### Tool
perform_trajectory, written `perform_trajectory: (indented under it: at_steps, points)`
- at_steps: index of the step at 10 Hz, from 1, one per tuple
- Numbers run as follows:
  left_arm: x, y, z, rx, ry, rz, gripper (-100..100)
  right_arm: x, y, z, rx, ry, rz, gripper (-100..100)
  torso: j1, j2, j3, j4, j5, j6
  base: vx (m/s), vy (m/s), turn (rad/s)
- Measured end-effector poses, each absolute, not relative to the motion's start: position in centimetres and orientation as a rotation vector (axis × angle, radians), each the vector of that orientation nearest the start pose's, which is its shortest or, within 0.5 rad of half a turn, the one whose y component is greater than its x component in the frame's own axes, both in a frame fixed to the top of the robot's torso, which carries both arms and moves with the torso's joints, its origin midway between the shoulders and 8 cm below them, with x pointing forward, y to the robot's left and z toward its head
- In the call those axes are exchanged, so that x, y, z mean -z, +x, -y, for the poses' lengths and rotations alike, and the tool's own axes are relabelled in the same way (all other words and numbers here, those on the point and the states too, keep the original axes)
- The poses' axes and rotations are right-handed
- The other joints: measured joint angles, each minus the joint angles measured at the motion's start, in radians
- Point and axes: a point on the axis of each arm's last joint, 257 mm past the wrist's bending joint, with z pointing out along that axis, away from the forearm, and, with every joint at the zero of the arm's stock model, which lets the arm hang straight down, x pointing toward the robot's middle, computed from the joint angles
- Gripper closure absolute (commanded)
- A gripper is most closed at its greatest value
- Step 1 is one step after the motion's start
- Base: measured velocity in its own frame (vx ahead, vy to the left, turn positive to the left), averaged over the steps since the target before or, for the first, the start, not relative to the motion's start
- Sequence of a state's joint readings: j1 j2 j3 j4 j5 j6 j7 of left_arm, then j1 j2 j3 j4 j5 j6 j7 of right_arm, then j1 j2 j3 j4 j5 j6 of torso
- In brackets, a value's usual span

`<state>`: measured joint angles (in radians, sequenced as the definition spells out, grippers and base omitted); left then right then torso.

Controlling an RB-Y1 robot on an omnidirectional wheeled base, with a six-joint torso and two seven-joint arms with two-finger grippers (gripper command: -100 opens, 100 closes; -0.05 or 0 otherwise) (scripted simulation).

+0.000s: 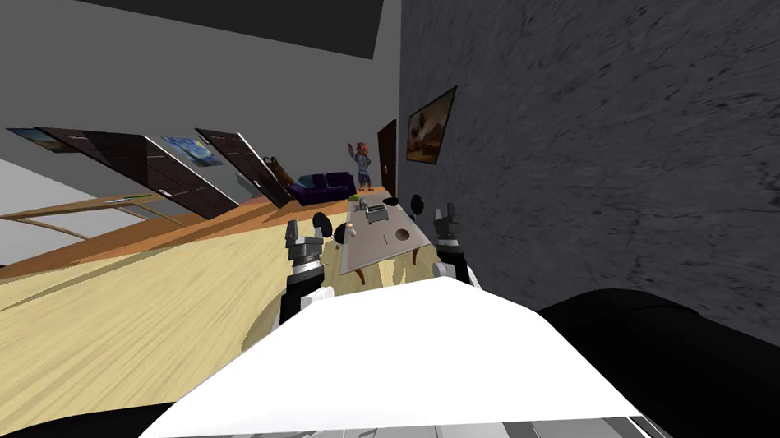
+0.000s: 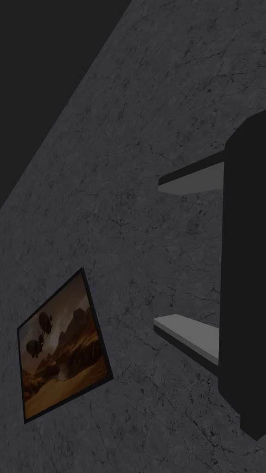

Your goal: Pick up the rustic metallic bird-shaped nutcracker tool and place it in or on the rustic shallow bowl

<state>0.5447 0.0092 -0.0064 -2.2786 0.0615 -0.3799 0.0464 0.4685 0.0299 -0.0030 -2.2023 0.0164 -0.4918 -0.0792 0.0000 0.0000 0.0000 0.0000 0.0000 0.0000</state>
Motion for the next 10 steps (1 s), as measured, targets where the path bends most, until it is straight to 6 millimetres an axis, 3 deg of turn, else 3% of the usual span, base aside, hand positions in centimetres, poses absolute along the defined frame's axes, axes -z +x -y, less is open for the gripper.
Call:
perform_trajectory:
  at_steps: [6,10]
  points:
    - [1.5,35.8,-29.2,1.335,-0.843,-0.676,0,4.0,36.9,24.4,-1.322,0.654,-0.851,-100,0.002,0.001,0.001,0.000,0.000,0.000,-0.017,0.037,0.215]
    - [1.5,35.8,-29.2,1.334,-0.843,-0.676,0,8.2,37.1,21.3,-1.287,0.588,-1.026,-100,0.002,0.001,0.000,0.000,0.001,0.000,-0.005,0.041,0.192]
